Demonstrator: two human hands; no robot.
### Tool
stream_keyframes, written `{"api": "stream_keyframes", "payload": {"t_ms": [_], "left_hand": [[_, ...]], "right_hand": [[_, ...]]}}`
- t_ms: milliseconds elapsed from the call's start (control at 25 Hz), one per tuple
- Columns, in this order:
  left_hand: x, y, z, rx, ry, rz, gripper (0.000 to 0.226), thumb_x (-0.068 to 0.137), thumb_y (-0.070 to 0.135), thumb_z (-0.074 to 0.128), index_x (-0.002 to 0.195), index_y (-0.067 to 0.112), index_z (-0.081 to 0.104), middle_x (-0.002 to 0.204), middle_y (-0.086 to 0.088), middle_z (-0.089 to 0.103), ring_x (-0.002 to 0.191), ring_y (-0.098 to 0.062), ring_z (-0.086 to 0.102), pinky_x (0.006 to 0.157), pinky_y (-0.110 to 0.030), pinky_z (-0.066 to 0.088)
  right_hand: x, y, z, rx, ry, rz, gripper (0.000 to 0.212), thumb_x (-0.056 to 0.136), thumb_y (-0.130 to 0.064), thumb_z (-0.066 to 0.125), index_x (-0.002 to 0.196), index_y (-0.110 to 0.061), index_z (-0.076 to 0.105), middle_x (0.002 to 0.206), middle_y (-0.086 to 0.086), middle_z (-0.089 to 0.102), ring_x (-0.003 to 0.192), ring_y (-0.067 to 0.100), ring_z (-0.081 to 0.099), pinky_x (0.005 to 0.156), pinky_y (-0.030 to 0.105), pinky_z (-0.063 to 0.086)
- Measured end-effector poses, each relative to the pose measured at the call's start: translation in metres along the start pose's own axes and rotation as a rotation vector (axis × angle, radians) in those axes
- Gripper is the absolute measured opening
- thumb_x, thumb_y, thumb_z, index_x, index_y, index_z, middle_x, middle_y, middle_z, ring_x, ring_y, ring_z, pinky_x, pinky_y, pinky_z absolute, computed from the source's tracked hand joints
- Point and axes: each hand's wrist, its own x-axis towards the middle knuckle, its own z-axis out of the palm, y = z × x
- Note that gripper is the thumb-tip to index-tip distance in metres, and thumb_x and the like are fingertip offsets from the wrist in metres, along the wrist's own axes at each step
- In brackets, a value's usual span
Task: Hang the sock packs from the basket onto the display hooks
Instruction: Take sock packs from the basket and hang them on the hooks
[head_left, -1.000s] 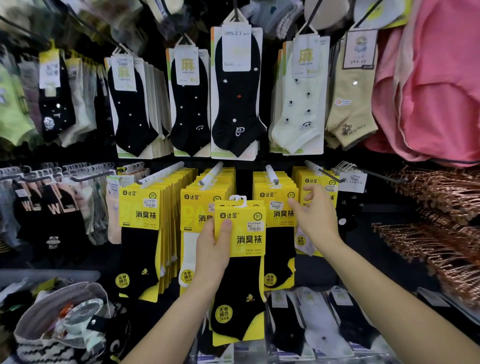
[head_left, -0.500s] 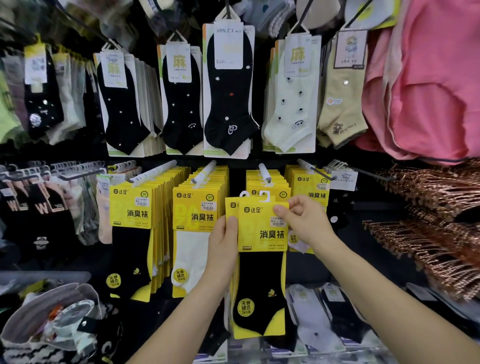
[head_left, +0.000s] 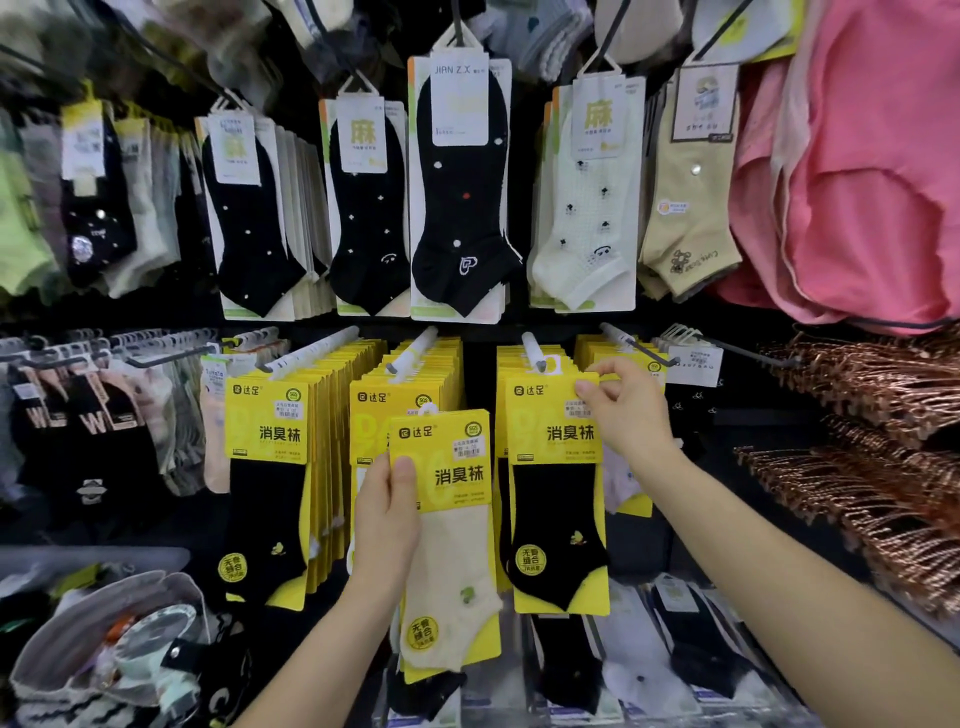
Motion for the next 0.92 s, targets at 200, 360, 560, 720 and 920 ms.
{"api": "stream_keyframes", "payload": {"t_ms": [200, 360, 560, 720, 920], "left_hand": [[0.000, 0.006, -0.011, 0.002, 0.001, 0.012, 0.021, 0.099, 0.021, 0.039, 0.089, 0.016, 0.058, 0.093, -0.010, 0.064, 0.087, -0.023, 0.059, 0.077, -0.040, 0.049], [-0.003, 0.011, -0.004, -0.031, -0.039, 0.005, 0.017, 0.097, 0.022, 0.045, 0.089, 0.014, 0.058, 0.086, -0.003, 0.062, 0.080, -0.017, 0.056, 0.073, -0.035, 0.047], [-0.012, 0.016, 0.018, -0.074, -0.078, 0.007, 0.011, 0.094, 0.024, 0.051, 0.091, 0.017, 0.059, 0.090, -0.001, 0.065, 0.081, -0.013, 0.059, 0.074, -0.030, 0.048], [-0.012, 0.023, 0.032, -0.109, -0.106, 0.008, 0.010, 0.091, 0.020, 0.057, 0.087, 0.029, 0.059, 0.088, 0.010, 0.067, 0.078, 0.002, 0.063, 0.066, -0.014, 0.050], [-0.009, 0.024, 0.036, -0.081, -0.105, 0.014, 0.008, 0.090, 0.021, 0.059, 0.088, 0.029, 0.058, 0.089, 0.011, 0.065, 0.084, -0.004, 0.063, 0.070, -0.021, 0.051]], "right_hand": [[0.001, 0.004, 0.015, -0.082, 0.001, 0.011, 0.013, 0.091, -0.025, 0.059, 0.100, -0.019, 0.053, 0.060, -0.002, 0.051, 0.052, 0.011, 0.042, 0.041, 0.015, 0.032], [-0.008, 0.004, 0.008, -0.094, 0.076, -0.036, 0.021, 0.087, -0.026, 0.064, 0.103, -0.018, 0.054, 0.084, -0.006, 0.051, 0.067, 0.006, 0.046, 0.052, 0.011, 0.034], [-0.037, -0.005, 0.012, 0.031, -0.121, -0.156, 0.015, 0.083, -0.040, 0.064, 0.080, -0.031, 0.052, 0.075, -0.011, 0.054, 0.064, -0.002, 0.049, 0.057, 0.006, 0.040], [-0.043, -0.005, 0.010, -0.068, -0.206, -0.180, 0.013, 0.084, -0.033, 0.066, 0.076, -0.029, 0.057, 0.074, -0.011, 0.058, 0.066, 0.004, 0.050, 0.057, 0.012, 0.039], [-0.035, -0.013, 0.001, -0.118, -0.157, -0.216, 0.009, 0.084, -0.031, 0.066, 0.080, -0.030, 0.058, 0.089, -0.002, 0.057, 0.074, 0.007, 0.051, 0.062, 0.014, 0.037]]}}
